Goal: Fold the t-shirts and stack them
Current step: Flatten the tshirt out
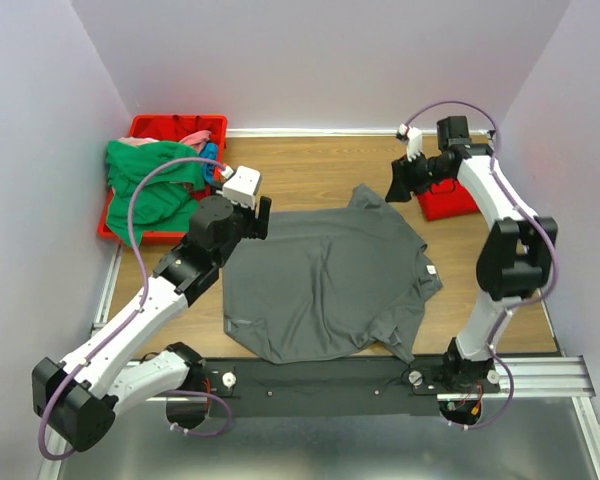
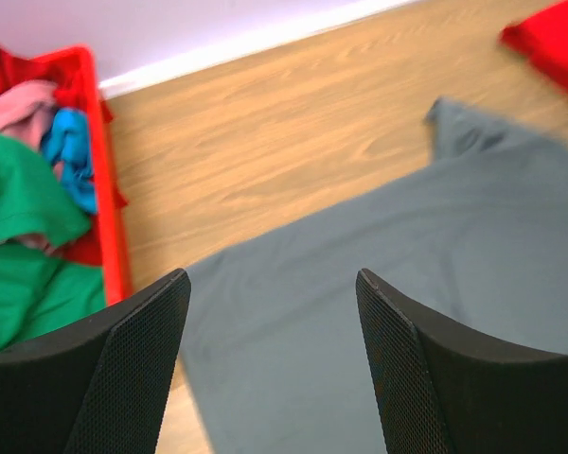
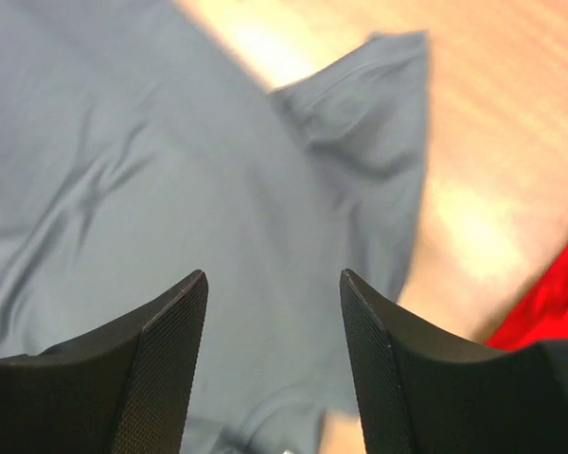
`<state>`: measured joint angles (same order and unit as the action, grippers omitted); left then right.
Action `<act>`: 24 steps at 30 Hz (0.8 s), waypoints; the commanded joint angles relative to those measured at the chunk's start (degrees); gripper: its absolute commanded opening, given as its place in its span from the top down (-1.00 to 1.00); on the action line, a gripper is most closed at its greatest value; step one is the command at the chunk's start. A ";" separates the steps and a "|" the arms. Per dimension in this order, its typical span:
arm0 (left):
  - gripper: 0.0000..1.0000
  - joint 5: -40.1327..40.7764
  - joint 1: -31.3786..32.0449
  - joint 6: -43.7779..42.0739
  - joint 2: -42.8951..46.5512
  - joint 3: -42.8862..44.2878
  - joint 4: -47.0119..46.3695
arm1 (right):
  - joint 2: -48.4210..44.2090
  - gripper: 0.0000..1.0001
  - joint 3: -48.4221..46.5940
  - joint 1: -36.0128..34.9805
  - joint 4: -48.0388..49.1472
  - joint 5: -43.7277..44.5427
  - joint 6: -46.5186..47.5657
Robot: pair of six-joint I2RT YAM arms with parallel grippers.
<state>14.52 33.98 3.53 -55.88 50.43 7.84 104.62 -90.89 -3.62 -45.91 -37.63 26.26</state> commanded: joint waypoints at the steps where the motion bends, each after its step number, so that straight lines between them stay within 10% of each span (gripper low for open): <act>1: -0.57 5.08 -0.23 -5.47 1.29 -5.33 -5.89 | 9.79 -0.29 -6.74 0.19 2.23 0.71 -7.01; 11: -0.56 3.06 -0.58 -5.11 2.88 -8.42 -8.98 | 29.32 -0.11 -25.03 0.10 1.97 3.96 -13.25; 24: -0.56 1.74 -0.67 -5.38 1.21 -8.07 -9.07 | 35.04 0.01 -25.48 -1.48 1.88 5.90 -13.69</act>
<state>16.49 33.69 -1.13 -54.39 42.09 0.47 137.84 -116.01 -3.97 -43.70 -32.69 13.30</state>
